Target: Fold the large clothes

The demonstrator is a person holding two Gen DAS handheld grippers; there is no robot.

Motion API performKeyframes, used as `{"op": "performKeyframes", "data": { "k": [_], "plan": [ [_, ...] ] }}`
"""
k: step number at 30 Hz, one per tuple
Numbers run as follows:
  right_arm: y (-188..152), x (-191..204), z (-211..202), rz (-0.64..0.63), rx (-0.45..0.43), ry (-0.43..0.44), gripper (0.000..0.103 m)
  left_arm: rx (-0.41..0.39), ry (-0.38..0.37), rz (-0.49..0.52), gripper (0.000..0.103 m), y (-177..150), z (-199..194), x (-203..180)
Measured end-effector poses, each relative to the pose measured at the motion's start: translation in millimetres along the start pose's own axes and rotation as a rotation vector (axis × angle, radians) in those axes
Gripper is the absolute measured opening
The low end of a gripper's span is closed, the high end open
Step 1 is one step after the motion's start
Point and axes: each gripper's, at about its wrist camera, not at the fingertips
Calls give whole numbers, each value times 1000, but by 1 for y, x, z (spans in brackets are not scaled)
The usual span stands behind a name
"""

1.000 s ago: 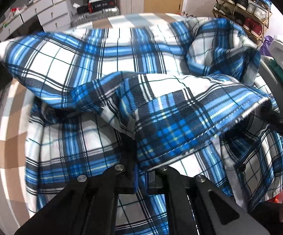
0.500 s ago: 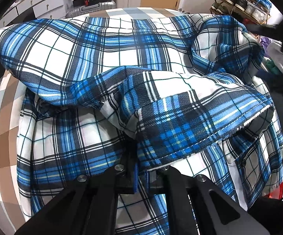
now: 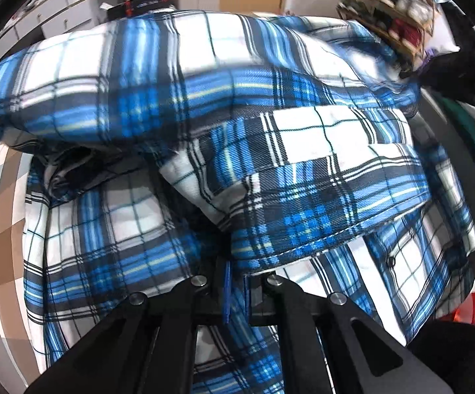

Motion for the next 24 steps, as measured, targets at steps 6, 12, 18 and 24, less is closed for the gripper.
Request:
{"op": "performKeyframes", "data": {
  "k": [6,12,18,24],
  "plan": [
    [-18,-8,21,-32,80,-25,11,34,-25,84,0,-9,-3,-20],
    [-17,8,-47,-42,-108,63,56,-4,-131,172,10,-29,-43,-36],
    [-22,79,-63,-244,-185,131,71,-290,-8,-41,83,-1,-117,28],
    [-18,96,-4,-275,-66,-11,71,-168,99,-327,83,56,-95,128]
  ]
}}
Point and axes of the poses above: each gripper's, at about its wrist camera, not at the fingertips, and z roughly the way its jaws point, x to its left, y to its top, and after that the axes turned 5 degrees about x, right-handed
